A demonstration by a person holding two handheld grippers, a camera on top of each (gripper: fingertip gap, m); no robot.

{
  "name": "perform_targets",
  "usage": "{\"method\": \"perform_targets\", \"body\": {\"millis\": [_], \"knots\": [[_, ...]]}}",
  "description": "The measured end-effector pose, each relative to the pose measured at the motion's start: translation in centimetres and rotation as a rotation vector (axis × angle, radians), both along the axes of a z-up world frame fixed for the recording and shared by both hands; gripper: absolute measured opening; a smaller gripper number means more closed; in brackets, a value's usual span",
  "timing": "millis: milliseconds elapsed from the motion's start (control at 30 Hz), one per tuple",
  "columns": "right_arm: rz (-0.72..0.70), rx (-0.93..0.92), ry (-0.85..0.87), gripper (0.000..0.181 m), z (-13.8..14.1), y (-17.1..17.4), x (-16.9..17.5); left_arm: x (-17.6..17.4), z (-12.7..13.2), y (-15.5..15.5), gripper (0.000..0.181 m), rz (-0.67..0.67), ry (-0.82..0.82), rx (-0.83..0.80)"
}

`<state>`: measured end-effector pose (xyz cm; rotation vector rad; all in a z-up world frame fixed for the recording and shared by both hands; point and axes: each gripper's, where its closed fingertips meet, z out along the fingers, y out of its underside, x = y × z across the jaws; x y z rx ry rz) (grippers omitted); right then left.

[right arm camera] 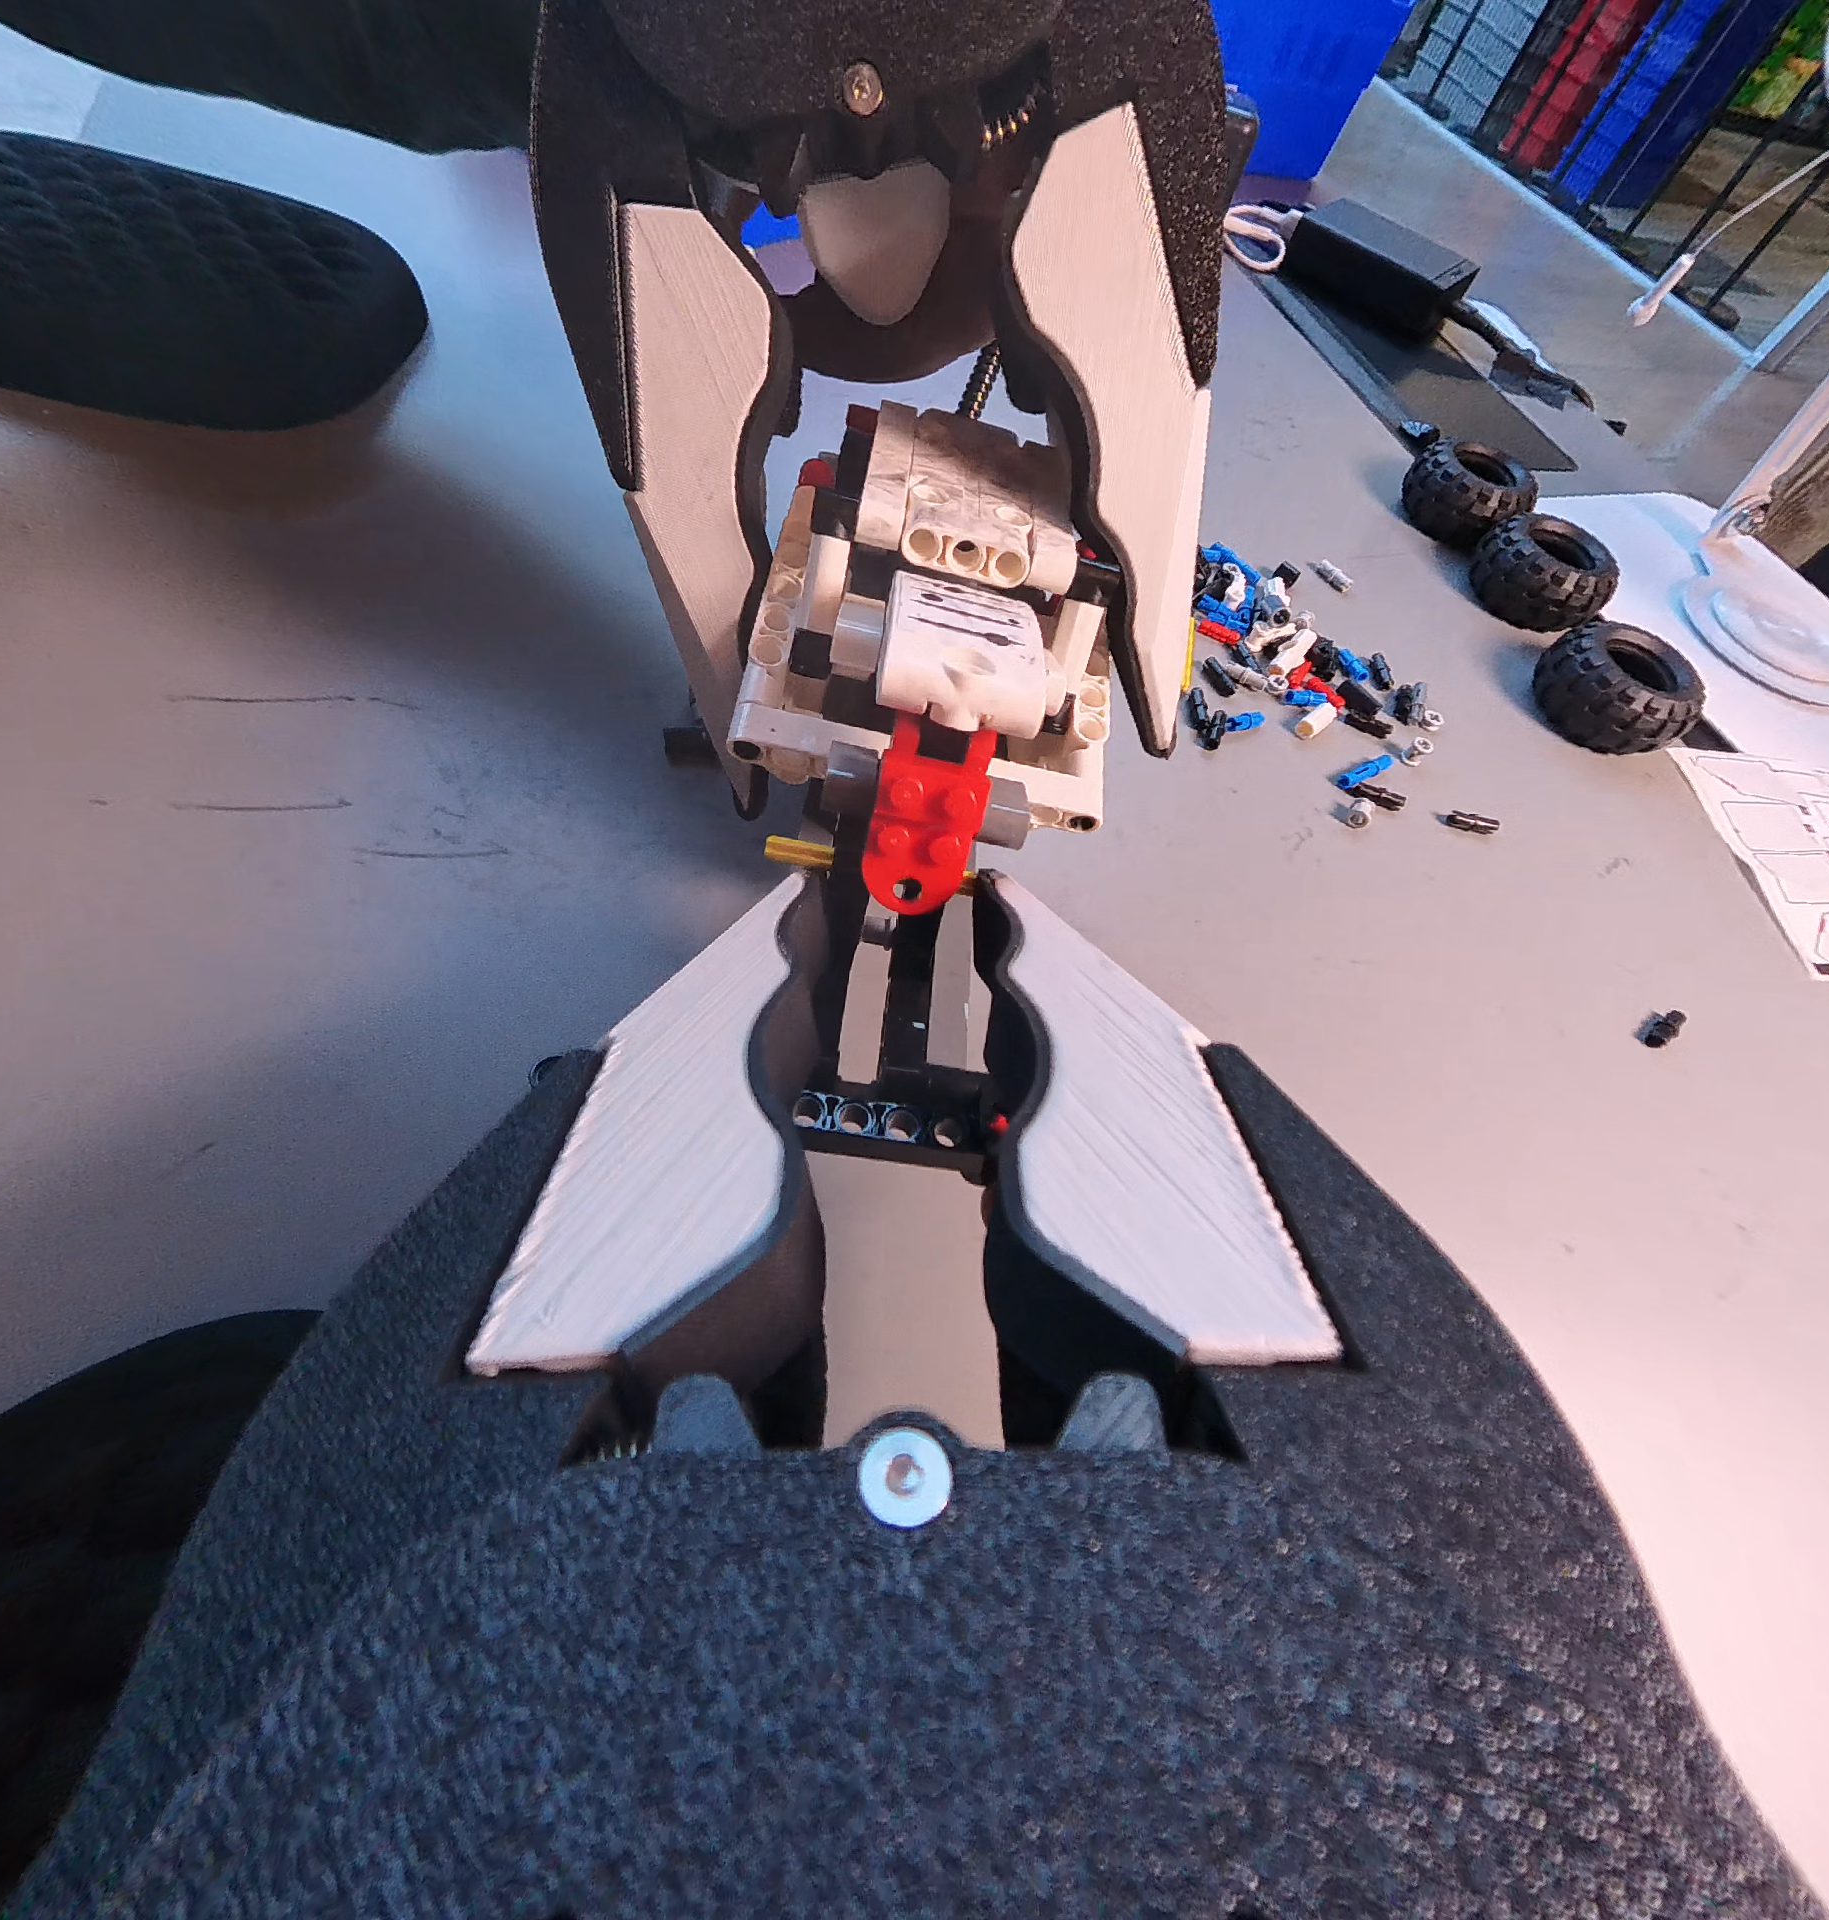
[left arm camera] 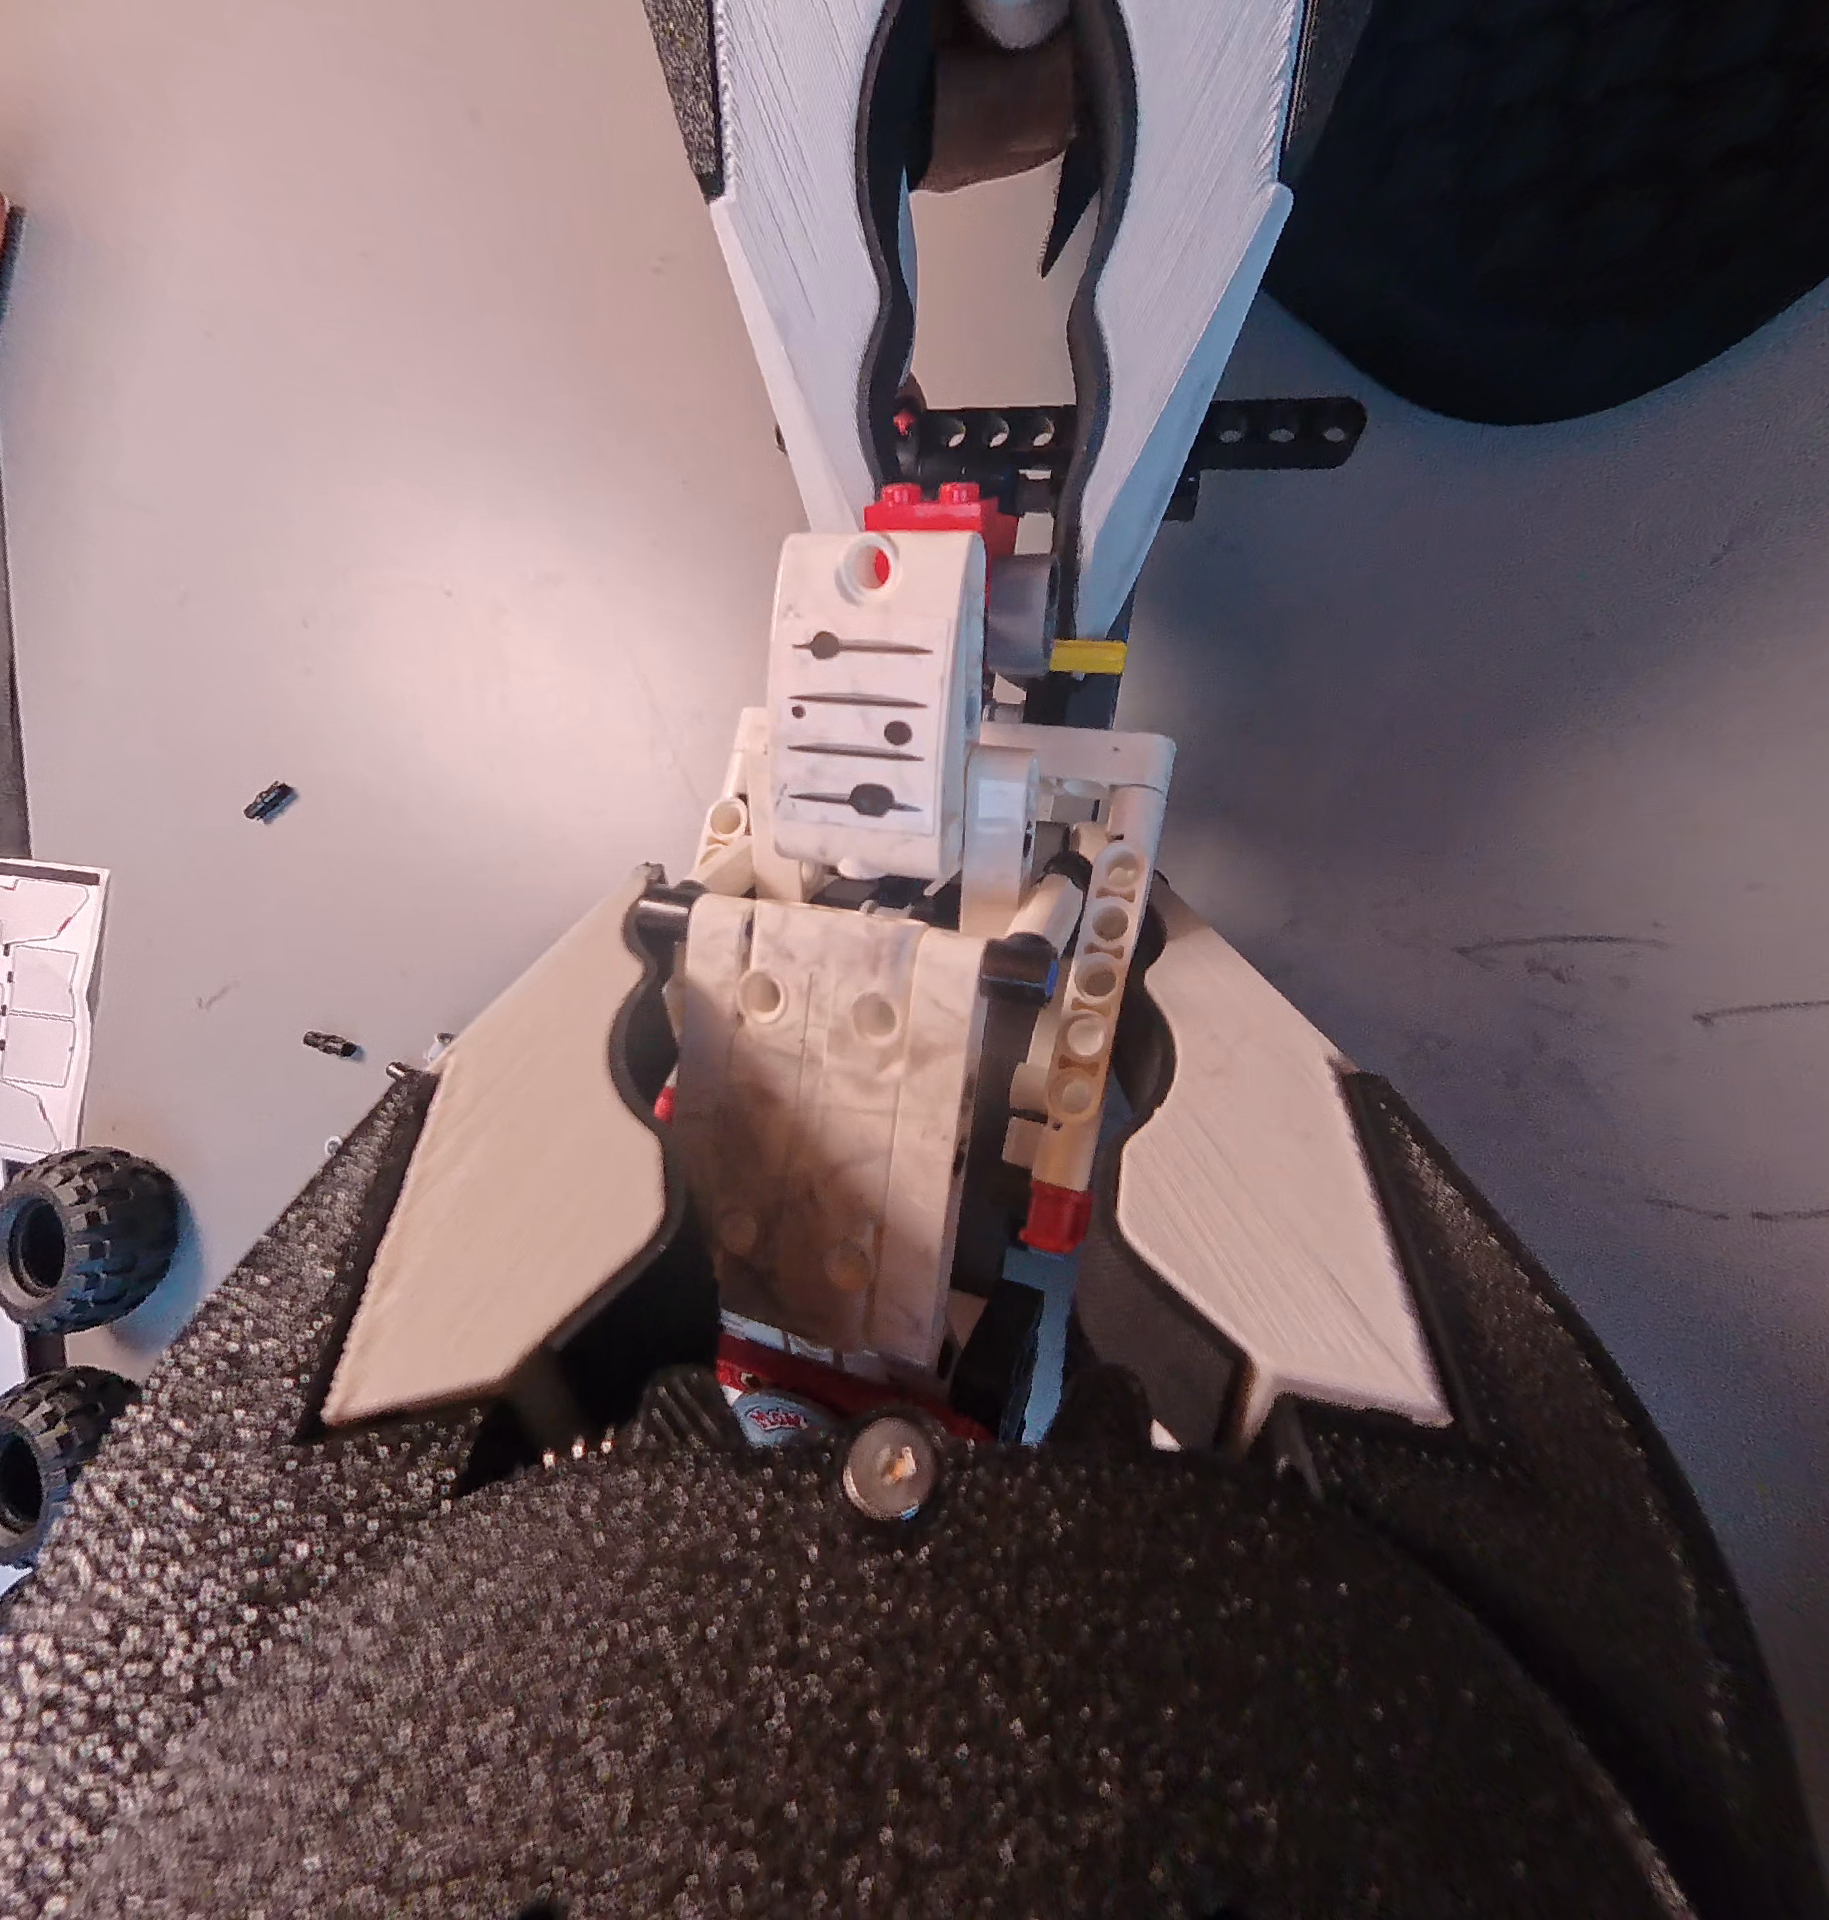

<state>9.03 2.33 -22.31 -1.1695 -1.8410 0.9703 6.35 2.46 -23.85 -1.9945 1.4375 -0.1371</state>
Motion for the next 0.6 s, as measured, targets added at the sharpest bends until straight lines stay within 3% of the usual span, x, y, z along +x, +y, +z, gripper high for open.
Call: {"method": "perform_targets", "body": {"millis": [367, 467, 533, 600], "knots": [[0.010, 0.009, 0.005, 0.025, -0.1, -0.1, 0.1, 0.1, -0.1, -0.1, 0.086, 0.007, 0.010, -0.003], [-0.096, 0.028, -0.042, 0.026, 0.1, 1.3, 0.3, -0.2, 0.1, 0.6, 0.086, 0.069, 0.001, 0.001], [-0.203, 0.085, -0.078, 0.038, 0.7, 2.4, 1.1, -1.1, 0.0, 1.6, 0.086, 0.174, 0.013, -0.008], [-0.297, 0.043, -0.108, 0.035, 1.4, 2.6, 2.1, -1.6, 0.1, 2.2, 0.086, 0.259, 0.007, -0.015]]}}
